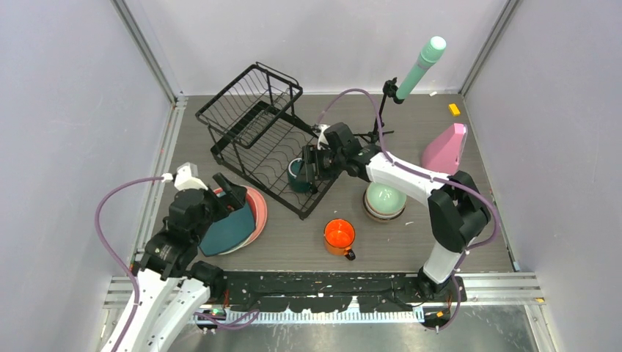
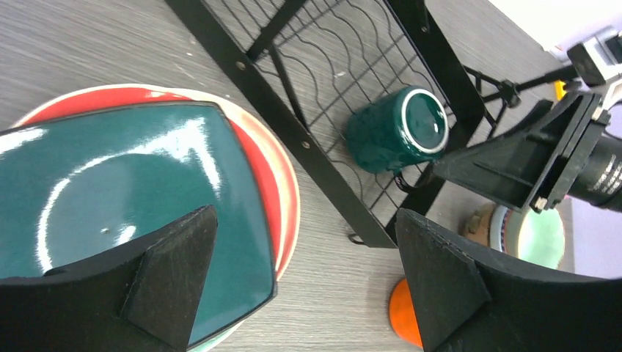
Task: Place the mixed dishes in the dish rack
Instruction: Move the cup to the dish rack.
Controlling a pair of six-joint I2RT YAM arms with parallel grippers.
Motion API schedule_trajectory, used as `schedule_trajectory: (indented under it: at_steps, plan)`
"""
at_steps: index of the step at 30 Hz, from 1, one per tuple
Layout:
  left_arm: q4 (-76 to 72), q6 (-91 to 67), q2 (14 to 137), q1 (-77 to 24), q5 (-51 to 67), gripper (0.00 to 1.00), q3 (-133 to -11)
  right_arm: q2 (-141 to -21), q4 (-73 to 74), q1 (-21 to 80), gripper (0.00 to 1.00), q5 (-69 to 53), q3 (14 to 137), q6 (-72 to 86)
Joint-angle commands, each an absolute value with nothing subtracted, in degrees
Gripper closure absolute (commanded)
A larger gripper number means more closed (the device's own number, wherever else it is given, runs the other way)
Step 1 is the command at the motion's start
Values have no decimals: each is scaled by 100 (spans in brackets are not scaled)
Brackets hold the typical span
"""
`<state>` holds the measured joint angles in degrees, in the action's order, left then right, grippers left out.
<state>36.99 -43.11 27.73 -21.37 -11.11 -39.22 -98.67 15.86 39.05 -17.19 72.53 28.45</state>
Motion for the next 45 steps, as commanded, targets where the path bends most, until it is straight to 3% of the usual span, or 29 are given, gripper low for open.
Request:
schedule_trajectory:
  at_steps: [1,6,10,13,19,26,32,36,41,45]
  plan:
    - [4172,-4222,2490,-2136,-1975,5,-4274,-9930,1131,3929,31,-1733,7136,2310]
    - [4351,-4208,2216,-2136,-2258,3,-4326,-10429,1226,3929,42,-1685,7372,2112]
    - [4383,-4227,2149,-2136,-2246,2,-4307,-10731,890,3925,46,-1583,7500,1824]
    - [4432,-4245,2186,-2136,-2249,2,-4336,-11080,607,3933,56,-1741,7800,1812]
    - [4654,-4189,2070,-2136,-2487,2,-4527,-11779,145,3988,62,-2405,8492,1988]
    - [4808,-4268,1866,-2136,-2496,2,-4472,-11898,-257,4186,60,-3086,8556,2183]
    - [4656,-4285,2043,-2136,-2354,2,-4447,-11218,-455,4195,37,-2916,7882,2288]
    - [4589,-4280,2174,-2136,-2245,2,-4439,-10769,-552,4161,30,-2594,7480,2416]
    - [4623,-4280,2152,-2136,-2180,2,-4407,-10352,-1288,3953,27,-2224,6792,2914]
    - [4591,-4274,2092,-2136,-2168,2,-4367,-10405,-981,3876,36,-1853,6957,3181]
